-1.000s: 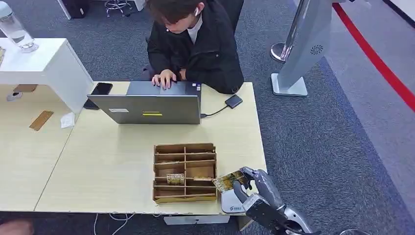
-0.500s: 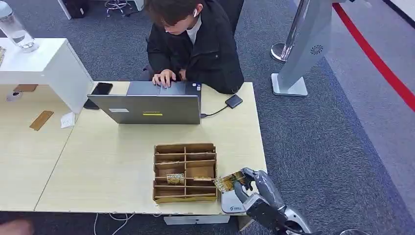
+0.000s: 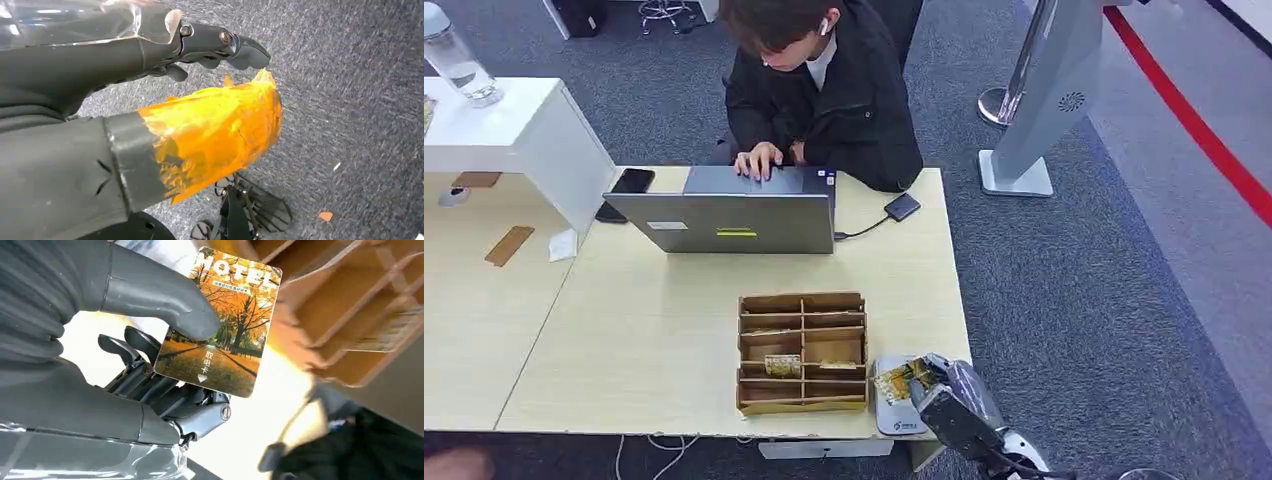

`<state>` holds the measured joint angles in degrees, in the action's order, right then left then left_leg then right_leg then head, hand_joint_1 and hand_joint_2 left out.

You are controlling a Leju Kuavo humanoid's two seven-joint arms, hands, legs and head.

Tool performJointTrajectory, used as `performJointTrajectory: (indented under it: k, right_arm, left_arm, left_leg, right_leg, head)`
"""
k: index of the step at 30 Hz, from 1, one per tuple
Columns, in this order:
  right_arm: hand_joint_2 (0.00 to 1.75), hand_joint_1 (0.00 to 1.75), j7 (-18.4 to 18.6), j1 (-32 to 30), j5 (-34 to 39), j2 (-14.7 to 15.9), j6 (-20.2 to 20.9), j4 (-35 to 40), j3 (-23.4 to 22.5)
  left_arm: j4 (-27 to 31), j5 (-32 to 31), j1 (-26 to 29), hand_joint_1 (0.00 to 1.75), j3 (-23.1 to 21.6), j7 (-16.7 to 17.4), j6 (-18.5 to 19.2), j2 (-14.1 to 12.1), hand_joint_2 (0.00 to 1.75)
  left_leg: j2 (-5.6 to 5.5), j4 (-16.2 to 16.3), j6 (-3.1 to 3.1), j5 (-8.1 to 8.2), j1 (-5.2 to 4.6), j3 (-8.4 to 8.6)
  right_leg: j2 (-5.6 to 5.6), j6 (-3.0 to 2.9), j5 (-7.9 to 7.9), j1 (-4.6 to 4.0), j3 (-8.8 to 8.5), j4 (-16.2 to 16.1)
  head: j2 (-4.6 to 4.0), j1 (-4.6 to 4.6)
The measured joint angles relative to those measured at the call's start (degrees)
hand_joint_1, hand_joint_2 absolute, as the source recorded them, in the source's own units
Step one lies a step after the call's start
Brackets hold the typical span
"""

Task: Pass the card to the sensor for recognition and then transmit it.

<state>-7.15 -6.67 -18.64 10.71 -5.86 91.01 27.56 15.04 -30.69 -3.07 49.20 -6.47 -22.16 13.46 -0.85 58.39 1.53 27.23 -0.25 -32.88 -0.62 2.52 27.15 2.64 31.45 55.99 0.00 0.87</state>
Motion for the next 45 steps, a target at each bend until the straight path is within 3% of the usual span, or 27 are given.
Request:
performJointTrajectory:
  k: [25,32,45]
  right_arm:
    - [1.75,1.75,3.4,1.9,-2.6,1.4,-4.2,-6.8,3.1]
    - [1.75,1.75,7.7,2.9,-10.6,1.5,-7.1,-7.8,4.4]
    - [1.75,1.75,10.2,4.3,-15.7,1.5,-7.8,-9.8,6.2]
  left_arm:
    - [-0.5,-0.2,-0.1,0.00,0.9,-0.1,-0.3,0.0,0.00]
    - [-0.5,-0.4,-0.1,0.00,0.9,0.1,-0.2,0.0,0.00]
    - [-0.5,-0.8,-0.1,0.00,0.9,0.5,-0.1,0.0,0.00]
  left_leg:
    - [0.00,0.0,0.00,0.00,0.00,0.00]
    - [0.01,0.0,0.00,0.00,0.00,0.01]
    - [0.01,0.0,0.00,0.00,0.00,0.02]
  right_leg:
    - [0.01,0.00,0.00,0.00,0.00,0.0]
    - [0.01,0.00,0.00,0.00,0.00,0.0]
    - [0.01,0.00,0.00,0.00,-0.02,0.0]
  head:
    - [0.00,-0.02]
    - [0.00,0.00]
    - [0.00,-0.02]
